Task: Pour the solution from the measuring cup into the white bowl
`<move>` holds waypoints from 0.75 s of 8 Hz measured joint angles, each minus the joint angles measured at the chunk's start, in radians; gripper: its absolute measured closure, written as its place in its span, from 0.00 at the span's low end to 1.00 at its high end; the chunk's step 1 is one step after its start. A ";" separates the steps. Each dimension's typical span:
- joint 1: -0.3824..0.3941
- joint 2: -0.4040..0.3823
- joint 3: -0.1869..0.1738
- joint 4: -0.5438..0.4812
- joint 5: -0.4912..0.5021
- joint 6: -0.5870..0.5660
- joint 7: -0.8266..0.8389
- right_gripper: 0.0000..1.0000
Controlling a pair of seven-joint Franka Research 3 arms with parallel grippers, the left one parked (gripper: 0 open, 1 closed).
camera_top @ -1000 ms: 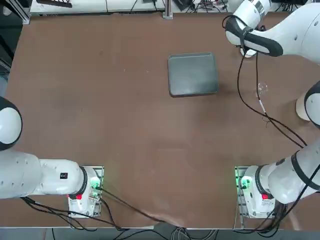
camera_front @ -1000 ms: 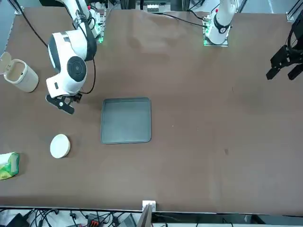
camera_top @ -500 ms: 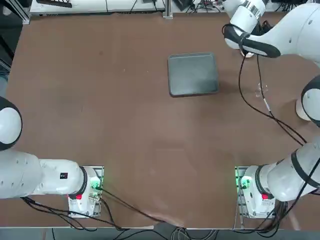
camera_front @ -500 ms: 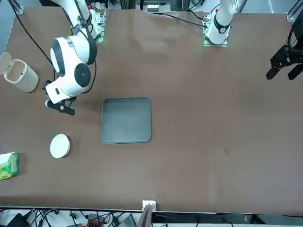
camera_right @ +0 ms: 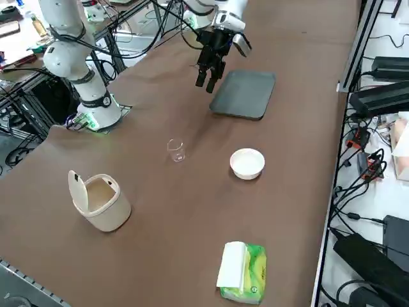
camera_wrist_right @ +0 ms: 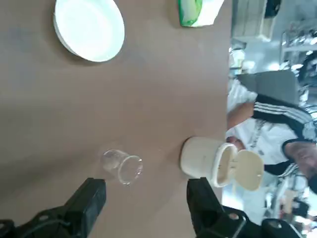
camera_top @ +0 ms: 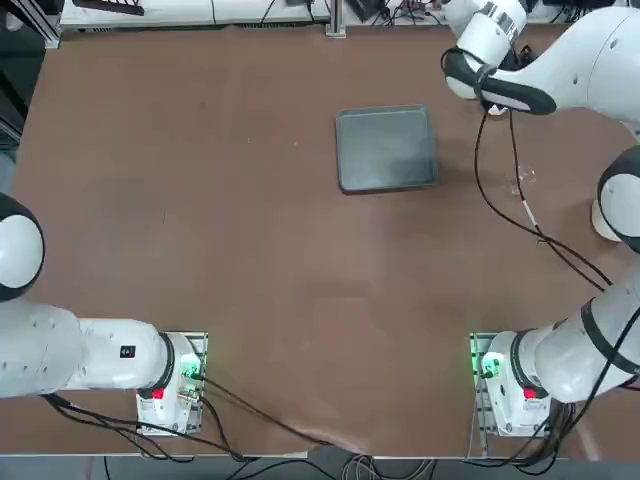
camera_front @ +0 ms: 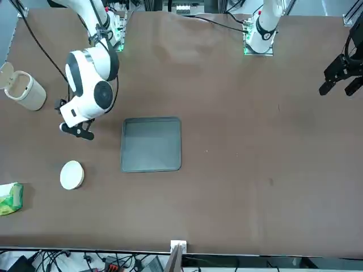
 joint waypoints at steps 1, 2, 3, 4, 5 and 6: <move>-0.008 -0.002 0.000 0.019 0.021 0.000 -0.001 0.00; -0.012 -0.002 0.000 0.028 0.035 0.000 -0.001 0.00; -0.017 -0.003 0.000 0.039 0.061 0.001 -0.001 0.00; -0.032 -0.004 0.000 0.066 0.110 0.001 -0.003 0.00; -0.056 -0.010 -0.001 0.107 0.178 0.000 -0.037 0.00; -0.091 -0.023 -0.002 0.152 0.259 -0.002 -0.116 0.00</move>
